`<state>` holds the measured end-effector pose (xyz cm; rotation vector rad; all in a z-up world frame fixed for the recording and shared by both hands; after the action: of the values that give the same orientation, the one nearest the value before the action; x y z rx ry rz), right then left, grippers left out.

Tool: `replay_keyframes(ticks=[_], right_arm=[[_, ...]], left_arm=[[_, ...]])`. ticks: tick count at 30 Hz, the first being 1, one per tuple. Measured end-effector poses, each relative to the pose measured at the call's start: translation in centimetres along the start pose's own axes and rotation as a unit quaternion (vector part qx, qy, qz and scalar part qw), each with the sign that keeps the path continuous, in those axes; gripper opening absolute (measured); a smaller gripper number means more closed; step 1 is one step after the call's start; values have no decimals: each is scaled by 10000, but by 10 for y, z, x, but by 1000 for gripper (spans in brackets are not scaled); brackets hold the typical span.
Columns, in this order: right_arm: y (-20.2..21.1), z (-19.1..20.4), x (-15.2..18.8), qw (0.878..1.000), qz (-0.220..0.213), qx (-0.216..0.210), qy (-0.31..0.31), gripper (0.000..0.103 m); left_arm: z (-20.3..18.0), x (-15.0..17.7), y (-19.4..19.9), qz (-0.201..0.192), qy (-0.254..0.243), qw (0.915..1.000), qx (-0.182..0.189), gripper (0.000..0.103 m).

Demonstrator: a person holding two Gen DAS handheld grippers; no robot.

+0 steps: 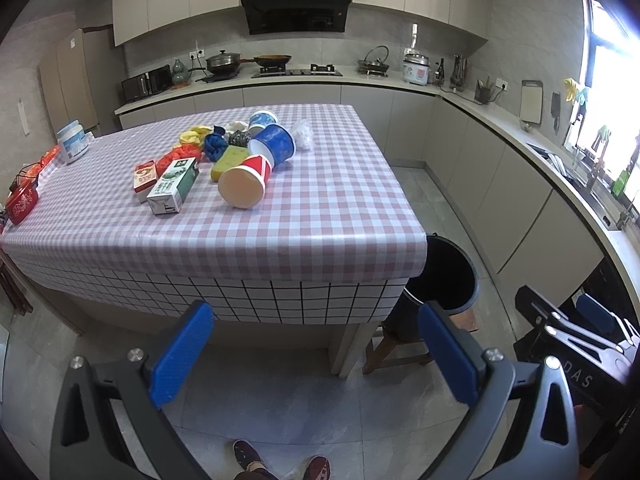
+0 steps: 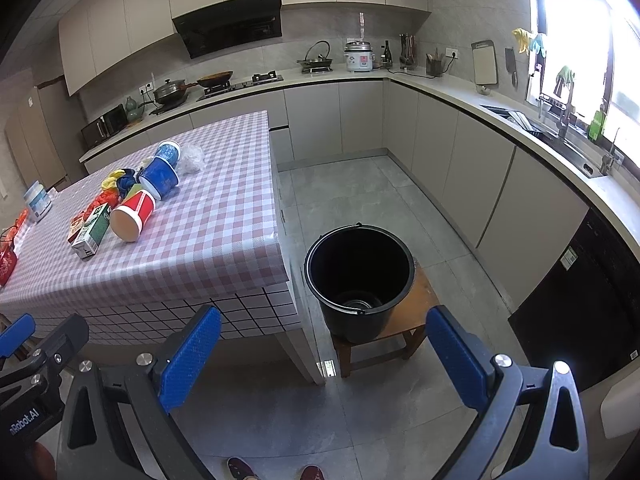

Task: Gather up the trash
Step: 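Carry both tools toward the table of trash items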

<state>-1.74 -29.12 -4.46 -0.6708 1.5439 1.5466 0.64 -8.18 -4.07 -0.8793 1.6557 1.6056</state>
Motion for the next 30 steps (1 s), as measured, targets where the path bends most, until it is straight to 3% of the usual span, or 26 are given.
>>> replay_keyframes(ticks=[30], right_arm=[[4,13,-5,9999,-49,51,73,103]], left_arm=[[15,-6,1,-42,11,10000,0,103]])
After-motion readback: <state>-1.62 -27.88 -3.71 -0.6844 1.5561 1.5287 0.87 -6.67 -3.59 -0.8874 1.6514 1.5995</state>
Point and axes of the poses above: each gripper's, at about its wrist camera, not at the fingertips, and y roughly against the way its jaws point, z to its left, x to its underside, the point moved 5 cm from there along -y, roughly the way its jaws point, and after that the axes turned 11 degrees about -z, right-handed, at the moved point
